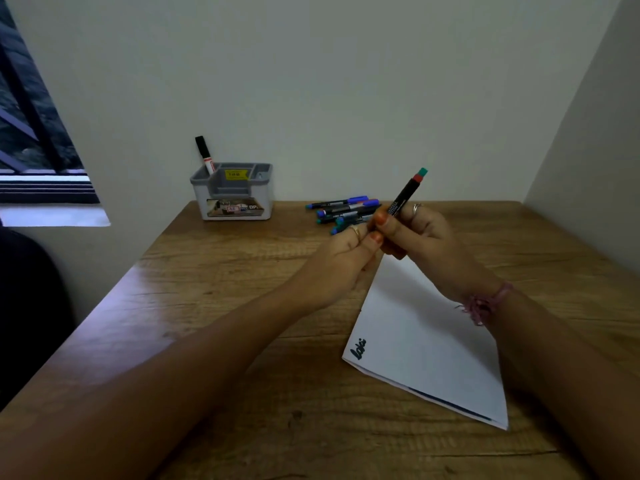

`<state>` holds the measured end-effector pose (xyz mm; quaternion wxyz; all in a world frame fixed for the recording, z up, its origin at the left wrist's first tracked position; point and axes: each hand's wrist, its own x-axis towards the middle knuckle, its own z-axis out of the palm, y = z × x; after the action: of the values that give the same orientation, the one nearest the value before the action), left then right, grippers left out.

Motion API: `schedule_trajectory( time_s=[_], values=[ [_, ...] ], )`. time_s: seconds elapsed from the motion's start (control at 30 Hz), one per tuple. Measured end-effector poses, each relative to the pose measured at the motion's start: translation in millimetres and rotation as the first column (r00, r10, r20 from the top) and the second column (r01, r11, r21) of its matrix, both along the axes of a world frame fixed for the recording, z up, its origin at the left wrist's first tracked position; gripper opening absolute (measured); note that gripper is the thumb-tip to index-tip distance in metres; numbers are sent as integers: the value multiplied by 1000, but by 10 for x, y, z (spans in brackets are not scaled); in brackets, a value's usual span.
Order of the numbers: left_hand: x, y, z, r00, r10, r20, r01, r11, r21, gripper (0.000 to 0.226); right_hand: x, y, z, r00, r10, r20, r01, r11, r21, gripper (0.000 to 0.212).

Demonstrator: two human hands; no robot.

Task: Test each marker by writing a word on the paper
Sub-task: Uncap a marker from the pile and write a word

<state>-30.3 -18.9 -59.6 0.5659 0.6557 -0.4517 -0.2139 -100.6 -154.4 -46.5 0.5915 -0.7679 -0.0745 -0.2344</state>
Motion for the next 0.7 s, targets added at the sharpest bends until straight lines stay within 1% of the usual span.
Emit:
schedule_trajectory(
  time_s=[0.1,0.17,0.23,0.3,0.33,0.37,0.4,0.43,0.47,0.53,0.57,0.63,0.7],
  values=[
    [4,-43,-22,997,-15,-72,12,999,-52,18,24,-10,-46,1000,-2,-28,3,999,46,20],
    [32,-51,-69,997,-13,-76,10,999,-49,21,29,-20,-61,999,12,-36,-9,996,89,22],
    [55,-47,-95,996,-44,-83,41,998,-37,19,21,-29,-48,998,35,-45,-31,996,82,22],
    [102,-39,-97,987,-117,-114,118,993,-2,13,7,-44,-12,998,47,-38,-43,994,100,20],
    [149,-21,-100,978,-153,-138,159,987,30,15,-3,-61,7,999,36,-28,-31,991,133,18],
    [213,12,-102,974,-176,-146,188,979,74,23,-10,-85,29,1000,10,-21,-6,985,174,15],
    [301,59,-126,978,-180,-101,193,971,138,36,-22,-120,46,999,-24,-23,28,977,210,12],
    [393,112,-156,984,-177,9,171,961,216,47,-34,-165,57,998,-53,-33,59,971,231,9],
    [471,162,-180,973,-183,140,137,949,285,54,-52,-208,72,996,-71,-52,81,968,239,8],
    [578,231,-206,926,-200,319,87,938,336,57,-79,-295,71,991,-65,-117,92,965,244,16],
    [608,237,-215,891,-214,400,68,935,349,56,-84,-320,57,987,-44,-155,82,966,247,18],
    [618,199,-223,761,-283,583,11,905,425,61,-73,-322,5,976,25,-217,32,967,253,15],
    [608,144,-238,639,-359,681,-62,858,510,75,-59,-283,-48,956,113,-272,-44,968,249,7]
  ],
)
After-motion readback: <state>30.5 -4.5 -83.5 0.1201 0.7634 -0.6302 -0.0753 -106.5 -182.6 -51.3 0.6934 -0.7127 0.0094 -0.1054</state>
